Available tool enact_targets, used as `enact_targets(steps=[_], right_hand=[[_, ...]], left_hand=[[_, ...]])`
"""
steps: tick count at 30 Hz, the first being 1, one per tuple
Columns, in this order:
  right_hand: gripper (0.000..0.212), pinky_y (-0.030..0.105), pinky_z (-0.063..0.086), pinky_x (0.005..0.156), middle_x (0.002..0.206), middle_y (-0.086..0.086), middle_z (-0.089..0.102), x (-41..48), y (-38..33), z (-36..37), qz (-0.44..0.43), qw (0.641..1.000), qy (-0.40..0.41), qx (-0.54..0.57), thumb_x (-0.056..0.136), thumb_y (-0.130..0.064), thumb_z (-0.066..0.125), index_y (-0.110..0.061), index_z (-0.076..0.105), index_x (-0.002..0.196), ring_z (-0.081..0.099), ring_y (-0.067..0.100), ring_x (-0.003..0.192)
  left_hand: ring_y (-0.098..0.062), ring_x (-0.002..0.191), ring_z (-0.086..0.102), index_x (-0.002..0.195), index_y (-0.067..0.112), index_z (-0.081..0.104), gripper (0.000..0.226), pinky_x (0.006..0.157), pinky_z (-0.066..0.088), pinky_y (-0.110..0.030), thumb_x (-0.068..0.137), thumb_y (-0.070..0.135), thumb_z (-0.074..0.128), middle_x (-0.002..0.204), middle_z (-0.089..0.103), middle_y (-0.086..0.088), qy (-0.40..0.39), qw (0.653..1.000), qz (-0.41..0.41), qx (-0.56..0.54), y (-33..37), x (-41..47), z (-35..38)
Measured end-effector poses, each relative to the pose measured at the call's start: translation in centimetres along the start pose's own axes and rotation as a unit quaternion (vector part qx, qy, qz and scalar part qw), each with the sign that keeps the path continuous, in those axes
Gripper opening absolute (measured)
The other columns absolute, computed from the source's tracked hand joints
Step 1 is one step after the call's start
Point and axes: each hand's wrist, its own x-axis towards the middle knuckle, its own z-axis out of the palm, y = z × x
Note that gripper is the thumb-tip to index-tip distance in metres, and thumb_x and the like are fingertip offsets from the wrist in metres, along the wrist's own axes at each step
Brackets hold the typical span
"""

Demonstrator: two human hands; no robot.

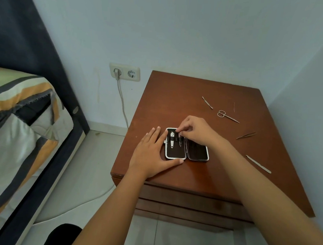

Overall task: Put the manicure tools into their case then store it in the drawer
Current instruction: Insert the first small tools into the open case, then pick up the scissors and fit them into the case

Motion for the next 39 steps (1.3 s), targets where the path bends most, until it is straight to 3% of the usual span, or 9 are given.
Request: enact_targets(steps=[5, 9, 12, 16, 19, 25, 29, 34, 39], right_hand=[[0.016, 0.027, 0.05, 0.087, 0.105, 0.004, 0.063, -0.8, 0.3, -0.2, -0.031, 0.999, -0.014, -0.008, 0.081, -0.009, 0.066, -0.012, 0.073, 0.096, 0.063, 0.017, 0.088], [0.02, 0.03, 0.044, 0.09, 0.103, 0.013, 0.064, 0.0, 2.6, -1.7, 0.035, 0.993, 0.108, -0.033, 0.082, -0.007, 0.059, -0.009, 0.07, 0.099, 0.06, 0.025, 0.096], [0.031, 0.035, 0.037, 0.098, 0.118, 0.019, 0.055, 1.1, 5.0, -3.2, 0.115, 0.976, 0.172, -0.069, 0.084, -0.01, 0.056, -0.008, 0.061, 0.115, 0.049, 0.034, 0.113], [0.049, 0.043, 0.027, 0.11, 0.142, 0.021, 0.036, 1.9, 7.2, -4.1, 0.194, 0.964, 0.145, -0.107, 0.091, -0.019, 0.049, -0.008, 0.039, 0.137, 0.029, 0.037, 0.133], [0.05, 0.041, 0.021, 0.114, 0.148, 0.022, 0.03, 1.9, 8.0, -3.7, 0.198, 0.967, 0.119, -0.112, 0.094, -0.022, 0.043, -0.005, 0.033, 0.14, 0.024, 0.037, 0.137], [0.037, 0.033, 0.033, 0.102, 0.122, 0.019, 0.047, -0.6, 7.5, -2.1, 0.117, 0.979, 0.151, -0.068, 0.091, -0.015, 0.052, 0.0, 0.053, 0.124, 0.047, 0.032, 0.114], [0.022, 0.023, 0.034, 0.088, 0.106, 0.016, 0.051, -3.5, 7.1, -1.7, 0.082, 0.982, 0.163, -0.041, 0.089, -0.012, 0.056, -0.003, 0.061, 0.108, 0.053, 0.025, 0.1], [0.014, 0.024, 0.04, 0.084, 0.096, 0.011, 0.058, -6.7, 6.9, -1.6, 0.047, 0.986, 0.16, -0.029, 0.085, -0.005, 0.057, -0.007, 0.066, 0.096, 0.056, 0.017, 0.089], [0.015, 0.02, 0.036, 0.088, 0.099, 0.004, 0.054, -9.0, 6.8, -1.6, 0.027, 0.986, 0.159, -0.033, 0.086, -0.004, 0.057, -0.009, 0.065, 0.096, 0.049, 0.008, 0.098]], left_hand=[[-0.012, 0.145, 0.0, 0.149, 0.029, 0.01, 0.106, 0.117, 0.003, -0.032, 0.065, 0.087, 0.037, 0.159, 0.007, 0.002, 0.003, 1.0, 0.002, 0.004, -0.1, 0.2, 0.0], [-0.011, 0.145, 0.0, 0.149, 0.03, 0.011, 0.105, 0.115, 0.001, -0.029, 0.065, 0.087, 0.039, 0.159, 0.007, 0.003, 0.008, 1.0, 0.0, 0.002, -0.1, 0.0, 0.1], [-0.01, 0.145, -0.001, 0.149, 0.031, 0.011, 0.105, 0.116, 0.001, -0.029, 0.066, 0.086, 0.04, 0.159, 0.006, 0.004, 0.006, 1.0, -0.001, -0.006, 0.0, 0.0, -0.1], [-0.008, 0.145, -0.002, 0.149, 0.031, 0.01, 0.105, 0.115, 0.0, -0.028, 0.065, 0.087, 0.039, 0.159, 0.005, 0.005, 0.006, 1.0, -0.002, -0.008, -0.1, 0.1, 0.0], [-0.009, 0.145, -0.001, 0.149, 0.031, 0.011, 0.106, 0.115, 0.001, -0.028, 0.063, 0.087, 0.038, 0.159, 0.006, 0.005, 0.007, 1.0, -0.002, -0.006, -0.2, 0.1, 0.1], [-0.01, 0.145, 0.0, 0.149, 0.032, 0.011, 0.107, 0.117, 0.003, -0.03, 0.062, 0.089, 0.035, 0.159, 0.007, 0.004, 0.004, 1.0, -0.004, -0.005, -0.1, 0.1, 0.1], [-0.01, 0.145, 0.001, 0.149, 0.031, 0.012, 0.108, 0.117, 0.003, -0.03, 0.062, 0.089, 0.035, 0.159, 0.008, 0.003, 0.001, 1.0, -0.004, -0.003, -0.2, 0.1, 0.0], [-0.011, 0.145, 0.001, 0.149, 0.031, 0.012, 0.108, 0.117, 0.003, -0.03, 0.061, 0.089, 0.036, 0.159, 0.008, 0.004, -0.005, 1.0, -0.007, -0.006, -0.1, 0.0, -0.1], [-0.011, 0.145, 0.003, 0.149, 0.031, 0.013, 0.106, 0.116, 0.003, -0.03, 0.063, 0.087, 0.041, 0.159, 0.009, 0.003, -0.004, 1.0, -0.009, -0.002, 0.0, 0.0, -0.2]])
